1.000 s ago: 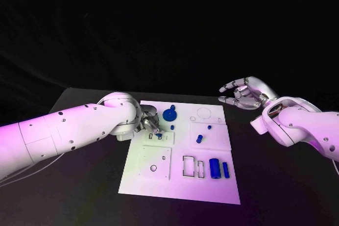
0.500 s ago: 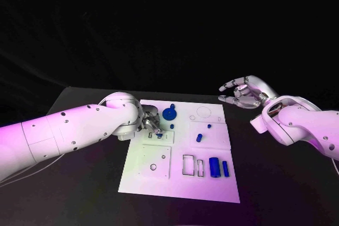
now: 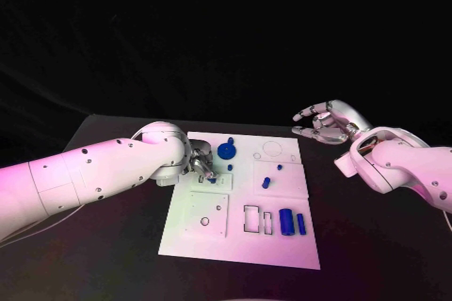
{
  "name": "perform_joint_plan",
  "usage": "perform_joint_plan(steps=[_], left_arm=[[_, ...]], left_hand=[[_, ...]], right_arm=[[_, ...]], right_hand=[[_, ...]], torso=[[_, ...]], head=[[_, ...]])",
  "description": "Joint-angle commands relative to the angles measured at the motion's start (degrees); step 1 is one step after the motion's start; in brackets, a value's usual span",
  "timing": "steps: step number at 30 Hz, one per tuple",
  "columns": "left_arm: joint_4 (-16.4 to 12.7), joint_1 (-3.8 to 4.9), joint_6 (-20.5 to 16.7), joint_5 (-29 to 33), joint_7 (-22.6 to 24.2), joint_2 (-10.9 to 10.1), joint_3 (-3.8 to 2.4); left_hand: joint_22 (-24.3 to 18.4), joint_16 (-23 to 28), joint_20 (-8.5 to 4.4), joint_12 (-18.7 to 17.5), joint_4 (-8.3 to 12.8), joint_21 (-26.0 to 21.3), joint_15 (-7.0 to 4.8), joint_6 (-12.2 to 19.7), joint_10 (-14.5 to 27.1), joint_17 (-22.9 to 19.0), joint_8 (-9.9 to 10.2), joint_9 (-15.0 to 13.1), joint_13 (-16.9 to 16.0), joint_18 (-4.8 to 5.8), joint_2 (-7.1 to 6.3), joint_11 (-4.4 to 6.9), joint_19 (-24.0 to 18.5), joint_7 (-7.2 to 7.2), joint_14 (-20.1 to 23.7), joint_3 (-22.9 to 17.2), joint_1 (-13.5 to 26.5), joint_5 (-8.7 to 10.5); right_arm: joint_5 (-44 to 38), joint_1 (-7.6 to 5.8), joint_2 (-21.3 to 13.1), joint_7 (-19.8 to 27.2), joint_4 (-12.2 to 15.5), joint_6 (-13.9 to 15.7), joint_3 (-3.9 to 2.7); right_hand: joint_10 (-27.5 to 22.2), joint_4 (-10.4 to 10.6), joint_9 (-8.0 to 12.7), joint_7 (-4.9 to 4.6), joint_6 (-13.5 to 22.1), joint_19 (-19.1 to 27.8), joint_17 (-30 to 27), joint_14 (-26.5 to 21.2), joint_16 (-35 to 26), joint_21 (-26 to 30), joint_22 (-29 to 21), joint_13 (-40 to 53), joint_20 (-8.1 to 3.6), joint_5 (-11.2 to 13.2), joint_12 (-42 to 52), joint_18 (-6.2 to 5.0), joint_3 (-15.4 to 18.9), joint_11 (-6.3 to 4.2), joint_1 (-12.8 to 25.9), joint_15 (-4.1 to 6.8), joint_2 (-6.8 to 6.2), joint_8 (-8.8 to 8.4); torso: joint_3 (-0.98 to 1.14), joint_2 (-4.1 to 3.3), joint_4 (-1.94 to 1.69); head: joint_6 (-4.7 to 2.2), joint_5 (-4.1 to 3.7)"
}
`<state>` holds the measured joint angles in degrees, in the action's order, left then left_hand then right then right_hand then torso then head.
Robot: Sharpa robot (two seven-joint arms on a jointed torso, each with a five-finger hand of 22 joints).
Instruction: Assemble the parts on the task board
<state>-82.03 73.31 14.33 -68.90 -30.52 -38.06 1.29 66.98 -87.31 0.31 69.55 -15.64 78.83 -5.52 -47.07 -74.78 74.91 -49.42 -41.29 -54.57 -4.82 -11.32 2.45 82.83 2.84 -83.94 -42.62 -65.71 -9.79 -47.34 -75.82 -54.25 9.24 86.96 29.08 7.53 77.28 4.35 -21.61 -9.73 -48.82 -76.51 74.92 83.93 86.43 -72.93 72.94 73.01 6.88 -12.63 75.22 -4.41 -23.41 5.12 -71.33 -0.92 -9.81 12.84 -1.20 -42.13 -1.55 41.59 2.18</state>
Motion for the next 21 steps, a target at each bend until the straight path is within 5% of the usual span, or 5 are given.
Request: perform_joint_plan(steps=[1, 21], left_arm=[[-0.1, -0.11, 1.7, -1.1, 0.0, 0.0, 0.06], [-0.3, -0.12, 2.4, -1.2, -0.1, 0.0, 0.04]], left_hand=[[0.0, -0.4, -0.30, 0.2, 10.9, 0.2, -0.49, -1.4, -0.5, 9.4, -0.4, -0.1, 0.0, 0.46, 0.20, 0.14, 0.2, -1.22, -4.8, -10.9, 0.6, -0.45], [-0.1, -0.7, -0.37, 0.4, 10.6, 0.2, -0.58, -1.9, -0.8, 10.1, -1.0, -0.5, 0.0, 0.45, 0.48, 0.26, 0.2, -1.41, -4.9, -10.5, 1.7, -1.12]], right_arm=[[-0.5, 0.05, 0.0, 0.1, 0.0, -0.8, 0.00], [-0.5, 0.07, 0.0, 0.1, 0.0, -0.9, 0.00]], right_hand=[[-0.1, 0.2, -0.1, 0.10, -0.2, 0.4, 3.4, 3.3, -0.3, 0.3, -0.1, -0.1, -0.19, 0.1, -0.3, -0.64, 0.1, -0.43, 0.5, 0.38, -0.12, 0.37], [-0.1, 0.2, -0.1, 0.10, -0.2, 0.4, 3.4, 3.3, -0.3, 0.3, -0.1, -0.1, -0.19, 0.1, -0.3, -0.64, 0.1, -0.43, 0.5, 0.38, -0.12, 0.37]], torso=[[-0.02, 0.02, 0.00], [0.01, -0.01, -0.01]], head=[[0.01, 0.04], [0.15, -0.04]])
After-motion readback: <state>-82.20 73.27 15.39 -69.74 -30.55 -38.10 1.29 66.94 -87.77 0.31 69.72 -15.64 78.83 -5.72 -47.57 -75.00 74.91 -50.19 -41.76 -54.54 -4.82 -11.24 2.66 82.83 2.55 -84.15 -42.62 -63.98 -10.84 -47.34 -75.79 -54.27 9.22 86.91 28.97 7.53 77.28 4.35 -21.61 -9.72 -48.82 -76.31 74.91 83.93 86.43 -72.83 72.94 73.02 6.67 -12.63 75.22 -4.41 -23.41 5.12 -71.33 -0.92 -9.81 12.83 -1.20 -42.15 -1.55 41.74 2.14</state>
